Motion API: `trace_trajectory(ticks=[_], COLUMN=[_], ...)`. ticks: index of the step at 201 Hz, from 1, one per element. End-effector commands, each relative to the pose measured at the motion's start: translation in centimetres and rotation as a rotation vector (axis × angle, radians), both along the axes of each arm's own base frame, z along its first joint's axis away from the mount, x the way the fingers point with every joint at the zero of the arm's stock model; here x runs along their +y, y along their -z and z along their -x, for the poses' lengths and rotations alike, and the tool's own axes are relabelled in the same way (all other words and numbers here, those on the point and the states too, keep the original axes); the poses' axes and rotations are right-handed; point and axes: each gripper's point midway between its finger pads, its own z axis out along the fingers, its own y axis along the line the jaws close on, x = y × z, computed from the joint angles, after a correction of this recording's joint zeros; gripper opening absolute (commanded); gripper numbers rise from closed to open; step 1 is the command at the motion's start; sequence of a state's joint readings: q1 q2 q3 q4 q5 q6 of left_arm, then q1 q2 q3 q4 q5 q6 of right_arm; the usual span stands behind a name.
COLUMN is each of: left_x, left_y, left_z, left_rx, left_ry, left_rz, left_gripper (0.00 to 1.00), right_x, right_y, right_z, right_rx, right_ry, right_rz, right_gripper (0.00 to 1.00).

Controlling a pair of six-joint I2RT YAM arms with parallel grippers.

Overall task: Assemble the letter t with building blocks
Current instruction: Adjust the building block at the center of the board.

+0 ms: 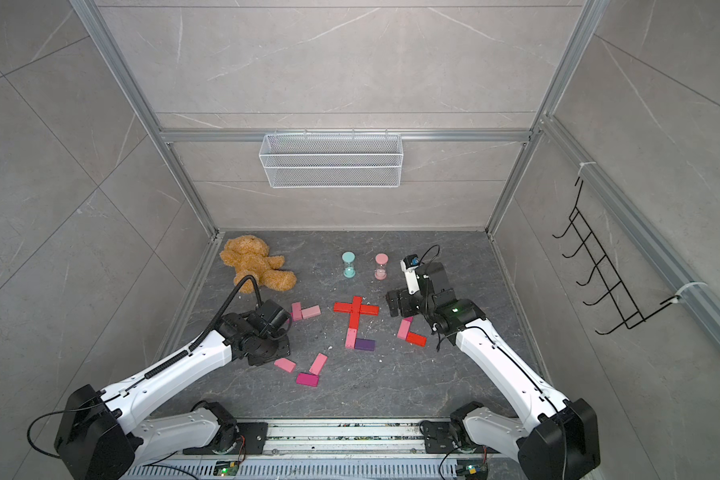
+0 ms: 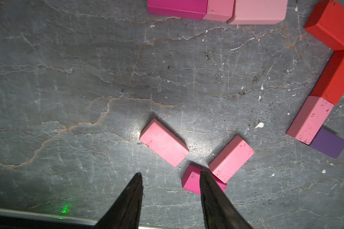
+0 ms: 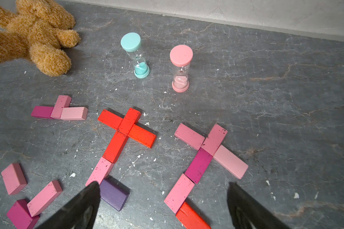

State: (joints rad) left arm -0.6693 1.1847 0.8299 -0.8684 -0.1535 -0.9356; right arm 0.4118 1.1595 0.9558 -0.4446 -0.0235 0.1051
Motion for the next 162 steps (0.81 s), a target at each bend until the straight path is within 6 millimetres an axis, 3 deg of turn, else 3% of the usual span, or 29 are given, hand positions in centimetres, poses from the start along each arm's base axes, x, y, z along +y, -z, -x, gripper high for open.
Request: trace_trajectory(ticks=[1,38,83,122,162], left_x=[-0.8,-4.9,-8.3,-8.6,-8.5], left_y=[-0.6,-2.1,-1.5,0.1,1.4], left_z=[-1.3,-6.2,-11.9,-15.6,-17.1], left_rx=[-0.025,-0.089,-0.092,-0.048,-0.004], left_ry=[0.007,0.196,0.233,0.217,0.229], left_rz=[-0.001,-0.012,0.0,-0.14,-0.239], left_gripper=[0.5,0.45,0.45,0.45,0.45], right_x=[0.4,0.3,0.2,0.2,0.1], right_y=[-1.1,-1.4,-1.7,-1.8,-2.1], right_z=[-0.5,-0.4,-0.1,-0.1,0.1], right_rx=[-0.022,-0.028,-0.034,-0.032,-0.04], right_ry=[-0.001,0.001,0.003,0.004,0.004], right_rz=[-0.023,-0.025,-0.03,-0.032,-0.034], right_gripper=[1.0,1.0,1.0,1.0,1.0])
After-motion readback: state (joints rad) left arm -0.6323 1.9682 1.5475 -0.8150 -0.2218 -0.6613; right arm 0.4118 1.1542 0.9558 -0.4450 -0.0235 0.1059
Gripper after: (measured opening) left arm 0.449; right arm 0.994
